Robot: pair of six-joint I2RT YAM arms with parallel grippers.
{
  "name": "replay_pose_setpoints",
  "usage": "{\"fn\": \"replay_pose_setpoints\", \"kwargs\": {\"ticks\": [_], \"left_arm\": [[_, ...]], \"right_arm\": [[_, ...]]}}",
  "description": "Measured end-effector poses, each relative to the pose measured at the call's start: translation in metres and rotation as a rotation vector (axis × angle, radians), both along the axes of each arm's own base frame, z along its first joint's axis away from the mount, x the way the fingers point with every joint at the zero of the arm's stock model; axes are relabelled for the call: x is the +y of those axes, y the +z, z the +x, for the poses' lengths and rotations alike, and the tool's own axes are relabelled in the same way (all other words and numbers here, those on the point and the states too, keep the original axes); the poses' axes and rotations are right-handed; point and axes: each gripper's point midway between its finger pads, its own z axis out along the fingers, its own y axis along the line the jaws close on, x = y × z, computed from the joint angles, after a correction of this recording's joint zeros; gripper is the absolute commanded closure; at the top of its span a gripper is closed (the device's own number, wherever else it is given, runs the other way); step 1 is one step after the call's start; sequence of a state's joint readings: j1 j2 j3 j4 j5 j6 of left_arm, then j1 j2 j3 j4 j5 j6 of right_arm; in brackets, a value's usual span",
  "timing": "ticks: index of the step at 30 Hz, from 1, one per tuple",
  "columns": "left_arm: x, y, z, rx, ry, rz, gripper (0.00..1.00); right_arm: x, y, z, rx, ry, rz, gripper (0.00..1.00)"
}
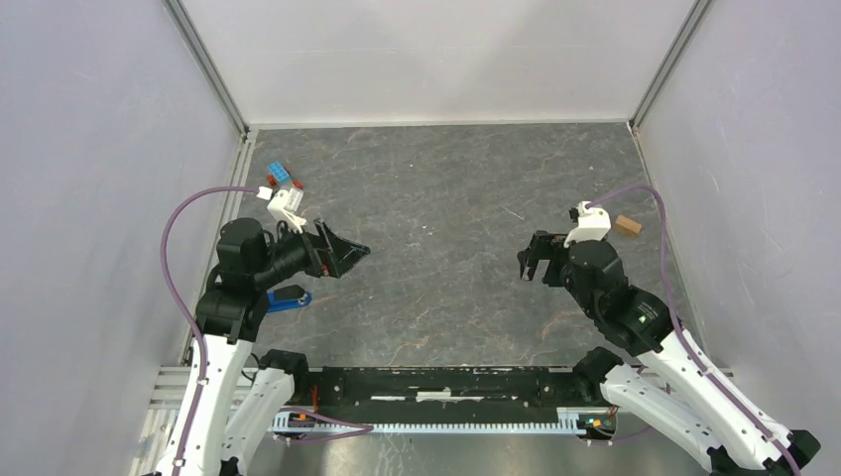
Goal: Load the staples into the stapler
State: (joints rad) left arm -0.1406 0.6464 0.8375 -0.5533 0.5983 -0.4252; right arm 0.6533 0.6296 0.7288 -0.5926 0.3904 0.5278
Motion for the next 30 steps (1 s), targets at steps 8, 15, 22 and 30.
{"fn": "replay_pose_setpoints", "kwargs": {"ticks": [8,15,22,30], "left_arm": [[0.005,-0.005,0.006,0.004,0.041,0.02,0.0],[0.011,-0.022,0.008,0.022,0.079,0.04,0.0],[0.019,-0.04,0.01,0.035,0.149,0.088,0.0],[0.016,-0.042,0.009,0.03,0.14,0.095,0.0]], "right_arm": [[-0.002,0.002,0.004,-0.015,-0.012,-0.011,0.02],[-0.008,-0.007,0.022,-0.015,-0.06,-0.123,0.04],[-0.019,-0.063,0.046,0.166,-0.089,-0.405,0.27],[-0.078,-0.096,0.066,0.352,-0.192,-0.537,0.4]]}}
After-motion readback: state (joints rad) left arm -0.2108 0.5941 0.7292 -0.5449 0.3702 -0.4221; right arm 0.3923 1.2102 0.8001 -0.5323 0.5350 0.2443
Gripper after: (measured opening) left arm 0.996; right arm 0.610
